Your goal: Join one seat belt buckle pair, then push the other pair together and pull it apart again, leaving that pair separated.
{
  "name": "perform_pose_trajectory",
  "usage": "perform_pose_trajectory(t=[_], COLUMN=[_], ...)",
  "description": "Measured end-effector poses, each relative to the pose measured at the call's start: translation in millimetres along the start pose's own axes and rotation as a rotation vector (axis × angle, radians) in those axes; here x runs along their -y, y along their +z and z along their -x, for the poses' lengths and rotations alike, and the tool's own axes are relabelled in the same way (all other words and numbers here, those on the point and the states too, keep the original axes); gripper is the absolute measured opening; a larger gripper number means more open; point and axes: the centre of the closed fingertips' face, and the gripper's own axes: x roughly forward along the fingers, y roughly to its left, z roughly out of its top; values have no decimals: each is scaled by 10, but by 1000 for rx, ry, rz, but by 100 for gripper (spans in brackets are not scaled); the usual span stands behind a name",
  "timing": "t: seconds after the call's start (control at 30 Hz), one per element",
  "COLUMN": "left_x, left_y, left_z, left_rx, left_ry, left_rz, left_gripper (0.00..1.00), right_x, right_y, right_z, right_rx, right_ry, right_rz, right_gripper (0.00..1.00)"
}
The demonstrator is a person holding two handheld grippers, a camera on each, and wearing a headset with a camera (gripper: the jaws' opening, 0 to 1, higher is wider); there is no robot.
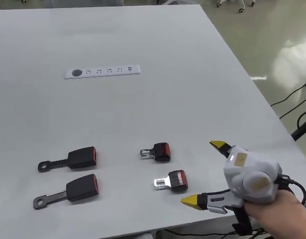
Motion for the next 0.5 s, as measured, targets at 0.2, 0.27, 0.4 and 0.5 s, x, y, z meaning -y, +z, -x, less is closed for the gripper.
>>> perform_pose_trajectory(t=[0.2,0.27,0.4,0.5], left_x=[-14,-10,2,-10], left_y=[5,4,2,-3], left_z=[0,-1,-7,-7], left_rx=[3,3,4,4], left_ry=[5,3,-4,-1], left_rz=[0,0,-10,-7], left_gripper=[100,100,100,100], right_x=[-8,-3,0,8], right_y=[8,15,32,32], right_z=[-25,-33,-49,-57], right_rx=[1,1,1,1], right_ry=[10,11,11,9], right_rz=[-9,-7,-8,-9], right_gripper=[100,100,100,100])
